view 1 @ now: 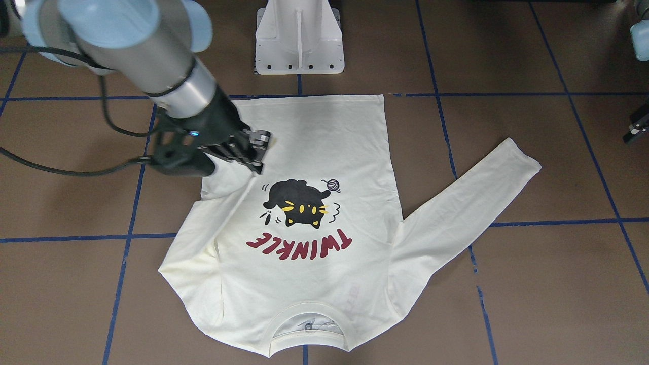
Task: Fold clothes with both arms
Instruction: 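Carry the grasped sleeve across the shirt front toward the far shoulder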
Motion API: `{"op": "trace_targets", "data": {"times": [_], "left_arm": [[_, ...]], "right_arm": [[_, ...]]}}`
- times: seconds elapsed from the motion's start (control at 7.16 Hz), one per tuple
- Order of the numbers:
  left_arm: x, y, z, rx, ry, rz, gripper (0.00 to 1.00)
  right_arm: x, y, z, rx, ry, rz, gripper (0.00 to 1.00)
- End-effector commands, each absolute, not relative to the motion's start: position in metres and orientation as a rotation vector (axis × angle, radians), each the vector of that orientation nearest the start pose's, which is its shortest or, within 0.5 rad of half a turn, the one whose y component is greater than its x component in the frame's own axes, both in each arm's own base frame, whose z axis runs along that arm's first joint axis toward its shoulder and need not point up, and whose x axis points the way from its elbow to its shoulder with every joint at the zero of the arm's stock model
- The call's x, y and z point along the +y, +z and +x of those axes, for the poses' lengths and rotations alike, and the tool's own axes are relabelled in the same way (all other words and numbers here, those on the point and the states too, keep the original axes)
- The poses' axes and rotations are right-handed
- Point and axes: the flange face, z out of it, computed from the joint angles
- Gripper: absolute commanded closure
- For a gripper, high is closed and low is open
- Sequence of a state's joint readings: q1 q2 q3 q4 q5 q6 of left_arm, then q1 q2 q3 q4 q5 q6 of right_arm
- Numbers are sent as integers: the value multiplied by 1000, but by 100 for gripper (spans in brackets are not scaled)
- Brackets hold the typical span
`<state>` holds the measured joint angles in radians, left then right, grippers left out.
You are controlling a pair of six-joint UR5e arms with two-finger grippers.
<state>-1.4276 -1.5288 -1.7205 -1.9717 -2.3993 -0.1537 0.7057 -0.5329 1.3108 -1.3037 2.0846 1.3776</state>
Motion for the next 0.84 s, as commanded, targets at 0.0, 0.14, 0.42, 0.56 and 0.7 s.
{"op": "trace_targets", "data": {"times": [0.0, 0.14, 0.42, 0.56, 0.7], "left_arm": [[-496, 552, 11, 873, 202, 368, 0], [-496, 552, 11, 870, 207, 378, 0], [-496, 553, 12, 869, 206, 376, 0], [-495, 552, 12, 872, 207, 377, 0], [-495, 549, 23, 889, 219, 375, 0]], "right_arm": [[-504, 34, -643, -1108, 127, 93, 100], [-483, 20, -675, -1086, 125, 126, 100], [-455, 15, -717, -1040, 131, 181, 100], [-454, 20, -722, -1029, 138, 175, 96], [-459, 22, -728, -1040, 178, 188, 71]]}}
